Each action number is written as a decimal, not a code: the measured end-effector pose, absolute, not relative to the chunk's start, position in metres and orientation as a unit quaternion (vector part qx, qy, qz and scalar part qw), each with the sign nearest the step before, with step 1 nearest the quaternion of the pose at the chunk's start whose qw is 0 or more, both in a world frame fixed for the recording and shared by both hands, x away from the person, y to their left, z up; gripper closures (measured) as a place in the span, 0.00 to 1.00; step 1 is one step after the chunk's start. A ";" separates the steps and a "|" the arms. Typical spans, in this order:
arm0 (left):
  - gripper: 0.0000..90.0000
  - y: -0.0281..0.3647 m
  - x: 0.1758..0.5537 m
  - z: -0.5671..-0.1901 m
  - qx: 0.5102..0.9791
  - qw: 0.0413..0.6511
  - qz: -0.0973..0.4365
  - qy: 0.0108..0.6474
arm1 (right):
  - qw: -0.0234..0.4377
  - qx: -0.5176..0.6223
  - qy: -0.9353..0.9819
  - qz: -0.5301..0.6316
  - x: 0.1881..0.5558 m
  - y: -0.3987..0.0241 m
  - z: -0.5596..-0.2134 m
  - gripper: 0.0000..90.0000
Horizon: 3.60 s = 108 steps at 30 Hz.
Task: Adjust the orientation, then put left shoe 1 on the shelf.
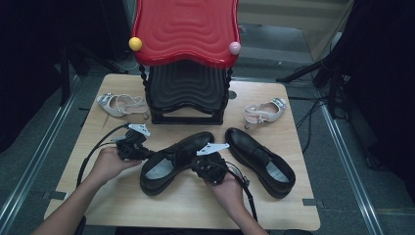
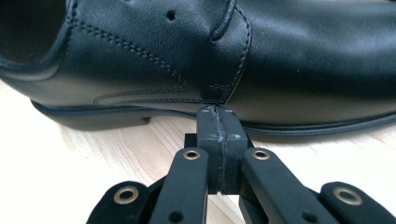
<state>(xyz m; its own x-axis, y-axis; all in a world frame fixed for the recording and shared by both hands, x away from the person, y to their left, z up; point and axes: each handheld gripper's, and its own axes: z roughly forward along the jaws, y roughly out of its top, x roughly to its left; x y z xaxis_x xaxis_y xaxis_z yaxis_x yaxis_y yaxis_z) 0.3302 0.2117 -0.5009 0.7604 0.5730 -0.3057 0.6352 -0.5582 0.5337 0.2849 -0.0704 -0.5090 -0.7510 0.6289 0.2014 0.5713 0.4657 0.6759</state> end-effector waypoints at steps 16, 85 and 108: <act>1.00 0.198 0.321 -0.506 0.869 0.340 -0.076 0.352 | 0.036 0.374 0.849 0.370 0.291 -0.083 -0.506 1.00; 1.00 0.192 0.332 -0.416 0.855 0.400 -0.013 0.331 | -0.007 0.427 0.819 0.384 0.278 -0.115 -0.436 0.69; 1.00 0.194 0.371 -0.324 0.849 0.426 0.031 0.312 | -0.043 0.392 0.849 0.351 0.268 -0.064 -0.450 0.61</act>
<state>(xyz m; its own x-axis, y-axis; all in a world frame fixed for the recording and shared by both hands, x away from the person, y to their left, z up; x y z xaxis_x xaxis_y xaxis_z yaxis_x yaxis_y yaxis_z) 0.3711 0.1936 -0.3244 0.8034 0.5558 -0.2136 0.5037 -0.4430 0.7417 0.2677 -0.0643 -0.4499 -0.6883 0.6358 0.3492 0.6968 0.4458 0.5618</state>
